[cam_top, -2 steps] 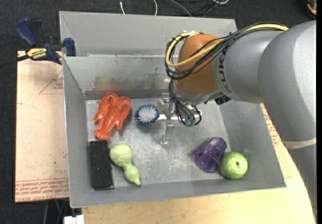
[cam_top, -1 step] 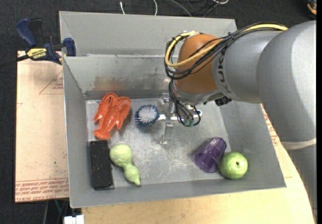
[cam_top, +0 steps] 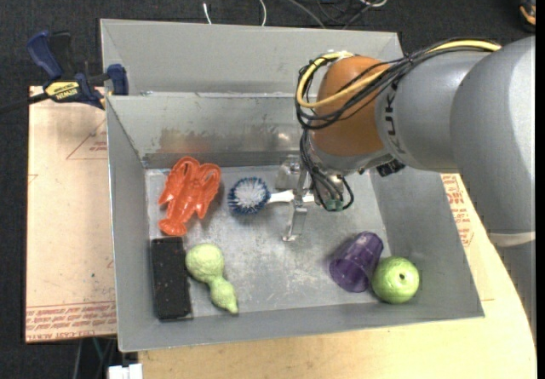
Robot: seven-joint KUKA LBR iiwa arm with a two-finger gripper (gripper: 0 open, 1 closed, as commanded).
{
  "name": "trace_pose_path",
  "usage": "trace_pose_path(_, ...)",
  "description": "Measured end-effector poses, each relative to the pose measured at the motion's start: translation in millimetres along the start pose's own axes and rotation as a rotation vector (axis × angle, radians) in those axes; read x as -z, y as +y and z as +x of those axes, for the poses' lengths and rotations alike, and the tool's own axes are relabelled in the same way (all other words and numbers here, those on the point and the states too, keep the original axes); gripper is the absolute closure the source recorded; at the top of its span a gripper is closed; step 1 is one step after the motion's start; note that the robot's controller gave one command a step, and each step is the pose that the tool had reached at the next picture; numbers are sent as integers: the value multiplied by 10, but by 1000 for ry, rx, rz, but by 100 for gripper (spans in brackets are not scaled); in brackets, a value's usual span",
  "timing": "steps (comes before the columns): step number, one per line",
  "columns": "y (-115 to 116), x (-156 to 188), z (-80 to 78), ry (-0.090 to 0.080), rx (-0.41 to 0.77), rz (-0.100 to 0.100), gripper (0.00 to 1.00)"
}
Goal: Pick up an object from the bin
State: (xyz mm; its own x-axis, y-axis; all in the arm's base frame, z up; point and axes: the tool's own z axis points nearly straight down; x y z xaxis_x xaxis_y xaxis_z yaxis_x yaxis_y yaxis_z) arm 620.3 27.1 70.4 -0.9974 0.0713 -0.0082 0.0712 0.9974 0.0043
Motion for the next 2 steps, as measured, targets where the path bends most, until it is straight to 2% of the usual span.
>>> trace_pose_path(1,215,8,33,1,-6,-4,100)
trace_pose_path(2,214,8,33,1,-7,-5,100)
